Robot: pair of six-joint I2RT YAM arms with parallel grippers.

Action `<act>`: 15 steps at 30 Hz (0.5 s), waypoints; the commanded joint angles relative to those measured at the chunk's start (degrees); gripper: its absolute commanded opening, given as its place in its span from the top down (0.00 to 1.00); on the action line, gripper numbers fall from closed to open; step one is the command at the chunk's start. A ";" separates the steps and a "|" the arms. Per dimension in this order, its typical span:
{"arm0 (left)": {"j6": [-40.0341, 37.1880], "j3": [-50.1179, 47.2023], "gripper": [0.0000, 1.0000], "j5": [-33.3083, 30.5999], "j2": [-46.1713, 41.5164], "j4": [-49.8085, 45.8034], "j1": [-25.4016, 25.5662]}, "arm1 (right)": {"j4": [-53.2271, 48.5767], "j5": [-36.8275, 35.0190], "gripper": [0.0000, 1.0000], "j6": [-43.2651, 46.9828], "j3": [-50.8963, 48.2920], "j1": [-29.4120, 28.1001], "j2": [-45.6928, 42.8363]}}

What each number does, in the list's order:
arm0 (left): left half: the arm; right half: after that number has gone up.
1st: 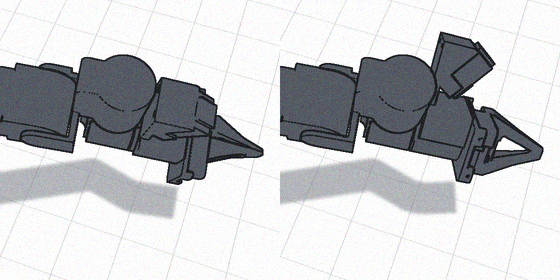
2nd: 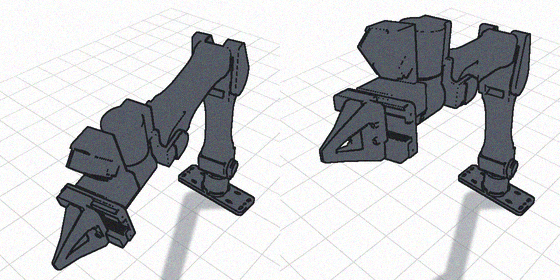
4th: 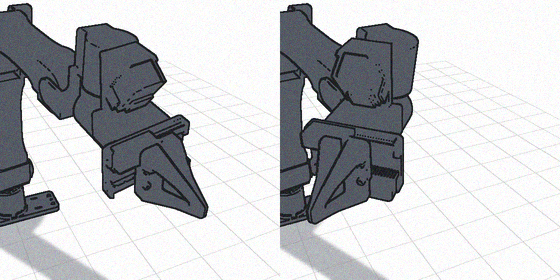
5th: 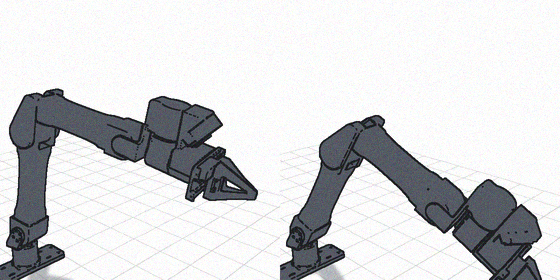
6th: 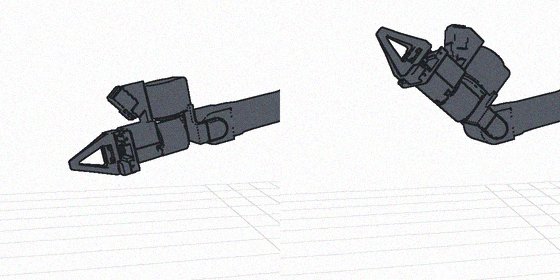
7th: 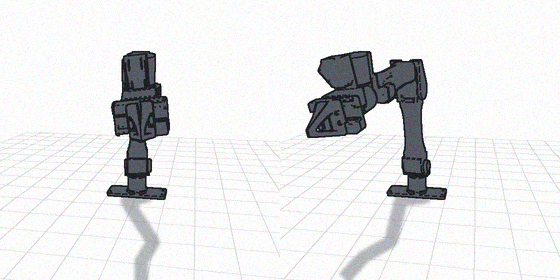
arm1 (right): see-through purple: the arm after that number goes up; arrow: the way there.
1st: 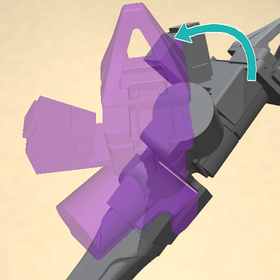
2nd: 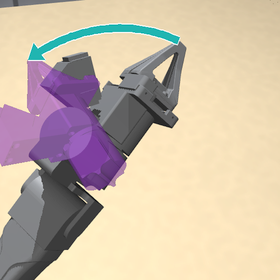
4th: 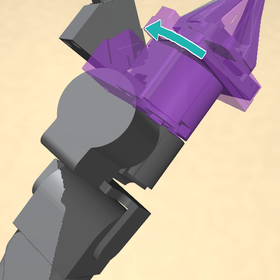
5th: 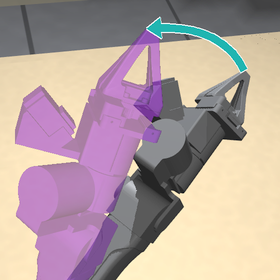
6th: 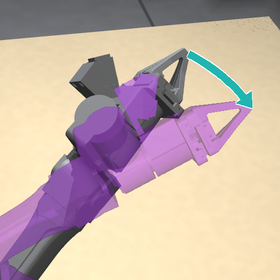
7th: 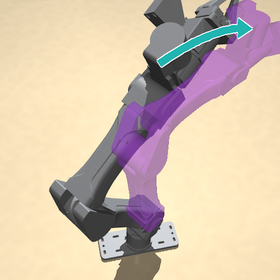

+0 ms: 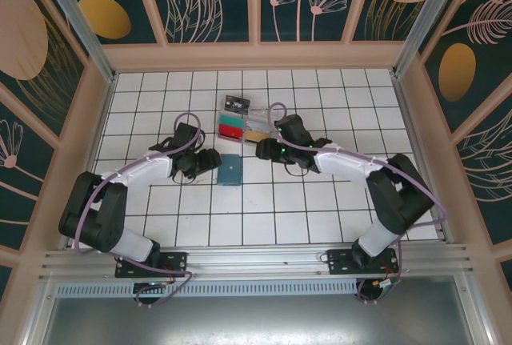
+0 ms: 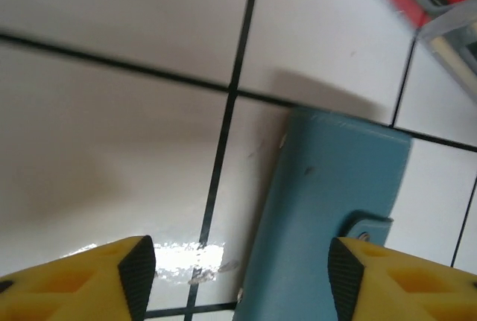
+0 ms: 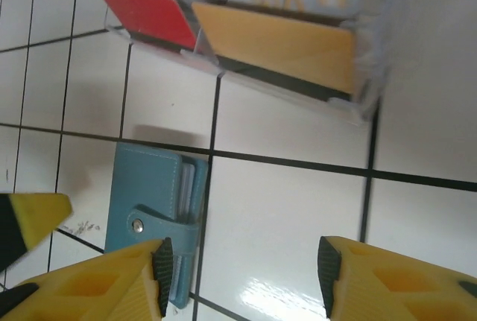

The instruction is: Take the credit cards out of the card holder

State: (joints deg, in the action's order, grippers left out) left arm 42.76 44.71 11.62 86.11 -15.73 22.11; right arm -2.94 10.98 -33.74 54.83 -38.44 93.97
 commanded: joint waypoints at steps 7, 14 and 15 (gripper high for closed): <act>0.98 -0.58 0.66 7.55 5.36 9.00 -0.40 | -0.98 6.16 0.46 2.76 5.99 -1.37 5.38; 3.64 -2.81 0.76 14.49 7.15 13.70 0.11 | -2.32 5.57 0.48 2.38 6.70 -1.38 6.77; 4.39 -3.38 0.77 14.87 7.06 14.37 0.42 | -2.79 5.25 0.48 2.27 6.83 -1.29 6.89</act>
State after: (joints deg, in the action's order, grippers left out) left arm 45.08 43.11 22.46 92.36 -4.36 22.17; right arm -3.66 16.19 -31.86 59.86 -39.64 99.68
